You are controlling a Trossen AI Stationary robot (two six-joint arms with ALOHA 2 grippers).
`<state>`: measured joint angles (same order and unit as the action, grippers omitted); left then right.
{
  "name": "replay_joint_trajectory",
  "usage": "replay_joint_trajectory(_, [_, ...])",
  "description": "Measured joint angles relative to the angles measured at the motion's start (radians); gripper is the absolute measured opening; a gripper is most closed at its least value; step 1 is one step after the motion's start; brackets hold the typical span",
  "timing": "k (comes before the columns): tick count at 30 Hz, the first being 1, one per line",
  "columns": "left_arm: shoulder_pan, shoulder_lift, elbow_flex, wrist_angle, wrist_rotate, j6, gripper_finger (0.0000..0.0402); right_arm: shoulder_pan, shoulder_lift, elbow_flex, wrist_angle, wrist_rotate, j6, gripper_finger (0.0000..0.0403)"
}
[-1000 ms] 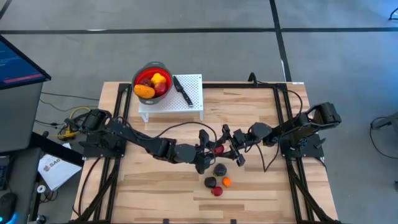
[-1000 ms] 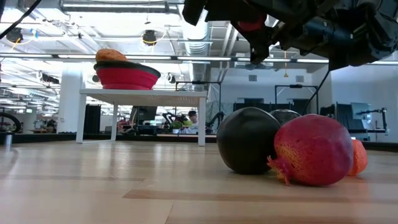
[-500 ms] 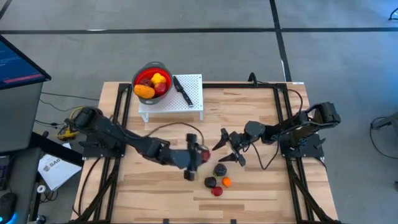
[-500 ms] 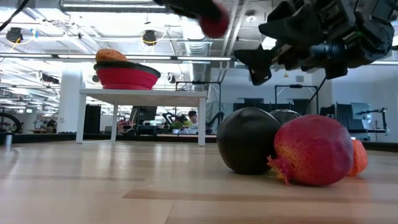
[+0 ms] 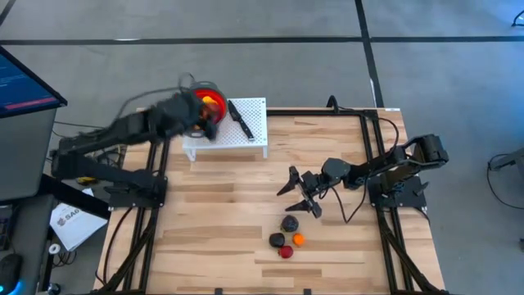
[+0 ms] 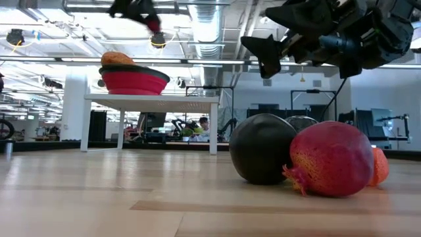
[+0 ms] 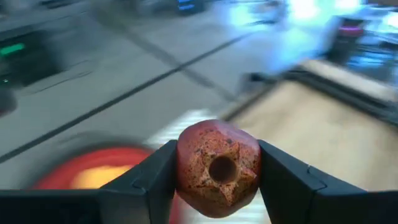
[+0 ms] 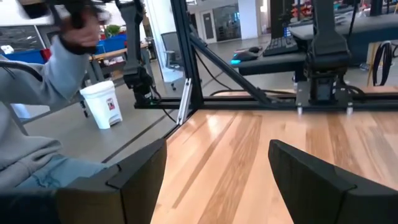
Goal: Pick & Place Fruit
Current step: Put the top red pomegranate into the red strainer bowl on the shelf
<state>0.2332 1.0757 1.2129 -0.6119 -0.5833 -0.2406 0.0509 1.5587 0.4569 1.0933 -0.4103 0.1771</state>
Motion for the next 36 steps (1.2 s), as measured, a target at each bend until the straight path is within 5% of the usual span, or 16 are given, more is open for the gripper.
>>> replay_joint_trajectory(6, [0.331, -0.004, -0.002, -0.063, 0.109, 0.082, 0.0204, 0.0, 0.0, 0.018, -0.013, 0.0, 0.0, 0.0276])
replay_joint_trajectory(12, [0.481, 0.07, -0.002, -0.064, 0.157, 0.105, 0.0208, 0.0, 0.0, 0.019, -0.02, 0.0, 0.0, 0.0276])
replay_joint_trajectory(36, [0.544, 0.204, -0.002, -0.073, 0.12, 0.102, 0.0209, 0.001, 0.0, 0.019, -0.041, 0.0, 0.0, 0.0276])
